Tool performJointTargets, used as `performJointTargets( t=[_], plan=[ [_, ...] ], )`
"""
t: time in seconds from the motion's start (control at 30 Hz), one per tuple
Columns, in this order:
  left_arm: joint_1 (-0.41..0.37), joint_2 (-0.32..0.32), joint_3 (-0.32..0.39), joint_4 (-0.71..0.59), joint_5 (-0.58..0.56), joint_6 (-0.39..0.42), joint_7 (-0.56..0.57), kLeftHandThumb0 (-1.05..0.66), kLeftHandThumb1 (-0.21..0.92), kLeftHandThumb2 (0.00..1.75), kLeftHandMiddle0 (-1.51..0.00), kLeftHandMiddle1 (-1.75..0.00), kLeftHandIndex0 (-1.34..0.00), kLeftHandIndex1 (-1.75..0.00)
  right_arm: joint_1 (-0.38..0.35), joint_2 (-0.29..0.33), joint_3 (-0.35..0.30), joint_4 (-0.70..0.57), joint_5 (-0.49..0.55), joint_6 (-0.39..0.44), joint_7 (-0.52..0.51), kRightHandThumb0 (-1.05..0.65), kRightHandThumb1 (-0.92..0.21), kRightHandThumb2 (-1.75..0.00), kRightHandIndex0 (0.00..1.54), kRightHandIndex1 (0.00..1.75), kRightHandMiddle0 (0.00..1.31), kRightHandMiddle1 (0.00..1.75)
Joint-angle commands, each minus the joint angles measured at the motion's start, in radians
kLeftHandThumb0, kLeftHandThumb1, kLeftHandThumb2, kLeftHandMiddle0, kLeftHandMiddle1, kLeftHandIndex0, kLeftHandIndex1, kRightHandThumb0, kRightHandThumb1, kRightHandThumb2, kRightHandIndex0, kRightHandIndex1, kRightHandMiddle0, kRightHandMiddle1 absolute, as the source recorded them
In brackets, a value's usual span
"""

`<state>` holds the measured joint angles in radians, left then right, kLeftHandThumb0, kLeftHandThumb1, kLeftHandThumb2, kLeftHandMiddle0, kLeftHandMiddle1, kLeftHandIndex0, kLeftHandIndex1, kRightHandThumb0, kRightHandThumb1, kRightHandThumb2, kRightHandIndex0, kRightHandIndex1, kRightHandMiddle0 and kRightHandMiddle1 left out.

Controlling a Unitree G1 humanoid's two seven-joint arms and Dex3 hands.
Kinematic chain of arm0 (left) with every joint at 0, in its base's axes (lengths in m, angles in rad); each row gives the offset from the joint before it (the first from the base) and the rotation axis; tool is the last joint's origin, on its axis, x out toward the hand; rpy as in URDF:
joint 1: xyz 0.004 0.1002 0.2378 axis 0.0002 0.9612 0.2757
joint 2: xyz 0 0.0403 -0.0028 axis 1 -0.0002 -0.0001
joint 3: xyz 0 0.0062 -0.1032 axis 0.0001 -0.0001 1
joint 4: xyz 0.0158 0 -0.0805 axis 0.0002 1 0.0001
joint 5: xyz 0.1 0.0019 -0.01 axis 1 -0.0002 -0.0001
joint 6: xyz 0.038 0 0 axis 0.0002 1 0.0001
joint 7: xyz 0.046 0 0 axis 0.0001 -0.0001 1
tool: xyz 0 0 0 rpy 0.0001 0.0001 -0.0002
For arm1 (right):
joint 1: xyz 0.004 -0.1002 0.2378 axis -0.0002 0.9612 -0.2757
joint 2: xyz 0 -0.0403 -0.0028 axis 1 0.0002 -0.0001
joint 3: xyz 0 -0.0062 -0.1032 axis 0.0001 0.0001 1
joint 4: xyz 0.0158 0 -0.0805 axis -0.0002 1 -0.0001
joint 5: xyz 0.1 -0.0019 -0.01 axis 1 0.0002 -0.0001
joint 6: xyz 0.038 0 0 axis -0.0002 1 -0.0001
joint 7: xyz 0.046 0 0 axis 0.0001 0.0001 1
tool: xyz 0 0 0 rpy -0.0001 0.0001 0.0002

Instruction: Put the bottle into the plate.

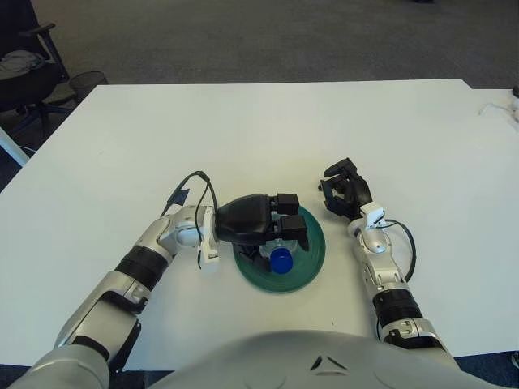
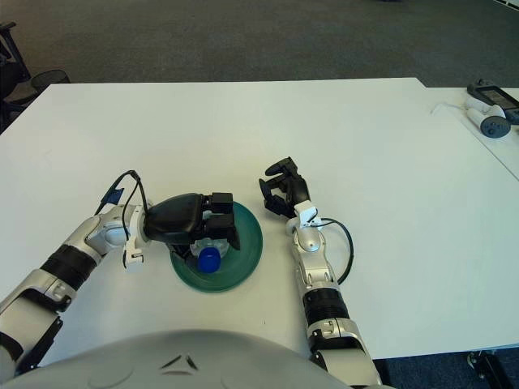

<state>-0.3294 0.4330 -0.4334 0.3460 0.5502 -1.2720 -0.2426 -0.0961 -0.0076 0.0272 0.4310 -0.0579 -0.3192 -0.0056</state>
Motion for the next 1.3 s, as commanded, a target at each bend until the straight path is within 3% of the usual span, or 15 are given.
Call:
performJointTargets(
  t=[0.0, 0.2, 0.43, 0.93, 1.07, 1.27],
  plan=[
    [-0.015, 0.020, 0.009, -0.003, 0.045, -0.002, -0.002, -1.02, 0.92, 0.94, -0.10, -0.64, 0.00, -0.68, 0.058, 0.000, 0.000, 0.095, 0.007, 0.062, 0.015, 0.00, -0.66, -0.85, 0.42, 1.58, 0.20, 1.75],
    [-0.008, 0.029, 0.016, -0.017, 0.073, 0.014, 0.002, -1.05, 0.92, 0.99, -0.08, -0.38, 0.00, -0.50, 0.055, 0.003, 0.003, 0.101, 0.000, 0.059, 0.009, 0.00, -0.65, -0.88, 0.42, 1.61, 0.20, 1.75],
    [0.000, 0.039, 0.026, -0.032, 0.089, 0.026, 0.013, -1.05, 0.92, 1.03, -0.07, -0.20, 0.00, -0.41, 0.061, -0.003, 0.004, 0.087, -0.011, 0.074, 0.001, 0.00, -0.65, -0.87, 0.43, 1.60, 0.19, 1.75],
    [-0.010, 0.055, 0.042, -0.039, 0.117, 0.032, 0.036, -1.05, 0.92, 1.06, -0.03, -0.10, 0.00, -0.30, 0.024, -0.007, -0.011, 0.181, 0.011, 0.009, 0.019, -0.01, -0.65, -0.86, 0.43, 1.56, 0.23, 1.75],
    [-0.043, 0.094, 0.033, -0.046, 0.030, 0.049, -0.007, -1.05, 0.92, 1.06, -0.02, -0.09, 0.00, -0.26, 0.024, 0.002, -0.018, 0.198, 0.021, -0.002, 0.017, 0.00, -0.64, -0.88, 0.42, 1.59, 0.23, 1.74],
    [-0.029, 0.097, 0.039, -0.065, 0.020, 0.061, -0.009, -1.05, 0.92, 1.05, -0.02, -0.07, 0.00, -0.19, 0.009, 0.013, -0.033, 0.250, 0.041, -0.036, 0.029, 0.00, -0.65, -0.88, 0.40, 1.61, 0.22, 1.75]
  ],
)
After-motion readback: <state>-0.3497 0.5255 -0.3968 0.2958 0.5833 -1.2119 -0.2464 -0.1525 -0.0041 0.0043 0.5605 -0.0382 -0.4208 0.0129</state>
